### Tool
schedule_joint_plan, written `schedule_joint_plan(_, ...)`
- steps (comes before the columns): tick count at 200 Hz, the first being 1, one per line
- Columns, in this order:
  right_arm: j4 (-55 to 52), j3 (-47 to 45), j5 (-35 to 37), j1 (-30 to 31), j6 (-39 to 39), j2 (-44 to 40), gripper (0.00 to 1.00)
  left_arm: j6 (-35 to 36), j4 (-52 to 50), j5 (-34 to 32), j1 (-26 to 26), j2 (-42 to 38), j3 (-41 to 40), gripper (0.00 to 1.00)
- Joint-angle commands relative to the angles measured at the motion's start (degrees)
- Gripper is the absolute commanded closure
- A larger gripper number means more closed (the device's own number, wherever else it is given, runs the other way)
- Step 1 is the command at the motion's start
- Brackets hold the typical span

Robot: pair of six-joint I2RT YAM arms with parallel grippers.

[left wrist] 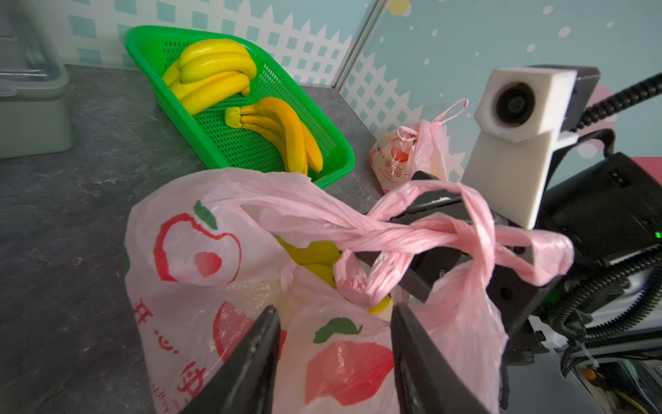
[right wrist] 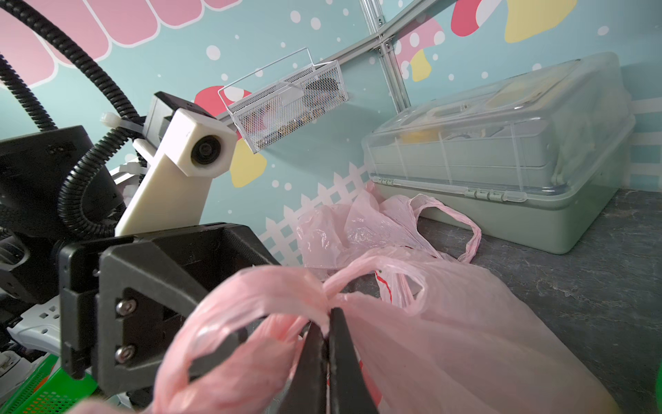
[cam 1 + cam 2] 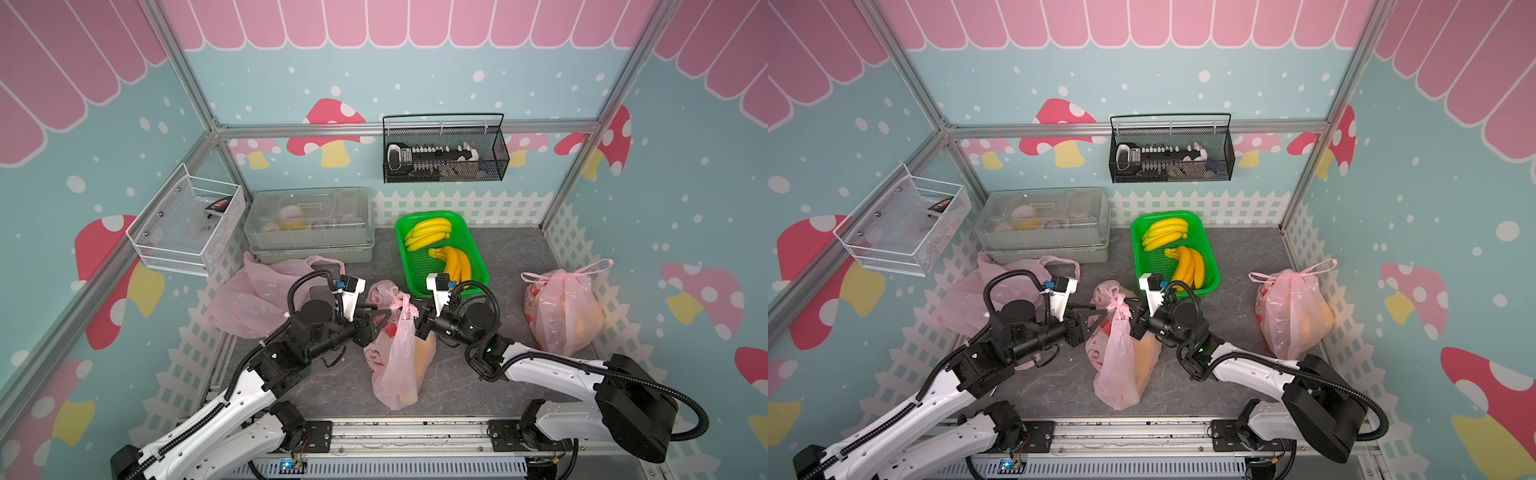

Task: Place the banana into a plastic bag & tie a knot
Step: Tie the plastic bag at the center of the board.

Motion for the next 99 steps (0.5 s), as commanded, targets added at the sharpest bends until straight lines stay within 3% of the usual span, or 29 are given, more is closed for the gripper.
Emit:
schedule_joint_plan(1,2.07,1.36,-0.44,0.42,0.56,-0.40,1.00,0.47,4.16,3.29,0.20,0.83,-0.65,0.53)
schedule_joint_plan(53,1.89,1.35,-0.73,0.51,0.56,-0.39,1.00,0.83,6.69,4.54,0.21,3.63,-0.79,0.58)
schedule_joint_plan(99,1.83,1.45,-1.04,0.60,0.71,-0.05,1.00,0.83,7.48,4.80,0.21,5.04,0.14,0.72)
